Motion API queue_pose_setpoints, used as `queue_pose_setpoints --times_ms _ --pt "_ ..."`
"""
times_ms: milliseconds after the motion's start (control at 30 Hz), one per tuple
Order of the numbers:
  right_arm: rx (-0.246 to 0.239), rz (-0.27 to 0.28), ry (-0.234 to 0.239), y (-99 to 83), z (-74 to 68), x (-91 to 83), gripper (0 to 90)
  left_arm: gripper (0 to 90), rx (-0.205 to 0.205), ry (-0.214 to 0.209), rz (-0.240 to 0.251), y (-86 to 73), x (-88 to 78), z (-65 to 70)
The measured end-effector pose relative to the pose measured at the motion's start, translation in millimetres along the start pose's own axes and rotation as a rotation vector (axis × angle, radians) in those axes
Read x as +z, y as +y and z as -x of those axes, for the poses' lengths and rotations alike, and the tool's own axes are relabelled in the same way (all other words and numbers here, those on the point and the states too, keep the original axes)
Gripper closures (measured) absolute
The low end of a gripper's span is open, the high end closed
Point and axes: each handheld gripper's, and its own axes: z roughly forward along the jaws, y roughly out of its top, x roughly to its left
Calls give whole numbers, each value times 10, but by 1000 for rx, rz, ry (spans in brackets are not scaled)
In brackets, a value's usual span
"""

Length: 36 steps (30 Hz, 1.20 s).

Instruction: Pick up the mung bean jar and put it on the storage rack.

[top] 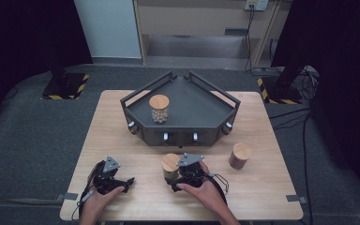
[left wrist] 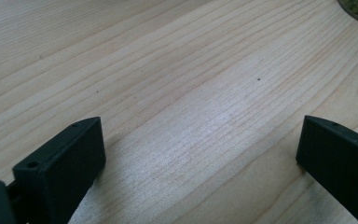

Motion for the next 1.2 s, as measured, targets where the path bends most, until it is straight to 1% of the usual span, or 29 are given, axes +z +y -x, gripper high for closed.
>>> queue_pose_setpoints --times_ms 200,400,433,600,700,1200 --pt "8 13 -7 7 -8 23 130 0 0 0 0 0 0 0" --pt "-12 17 -21 70 -69 68 163 0 1 0 0 0 0 0" --pt "-6 23 -17 73 -71 73 172 0 1 0 0 0 0 0" --pt "0 29 -42 64 -121 96 212 0 0 1 0 0 0 1" --pt "2 32 -51 52 -127 94 246 0 1 1 0 0 0 1" --pt "-20 19 -69 99 -171 95 259 0 1 1 -1 2 -1 3"
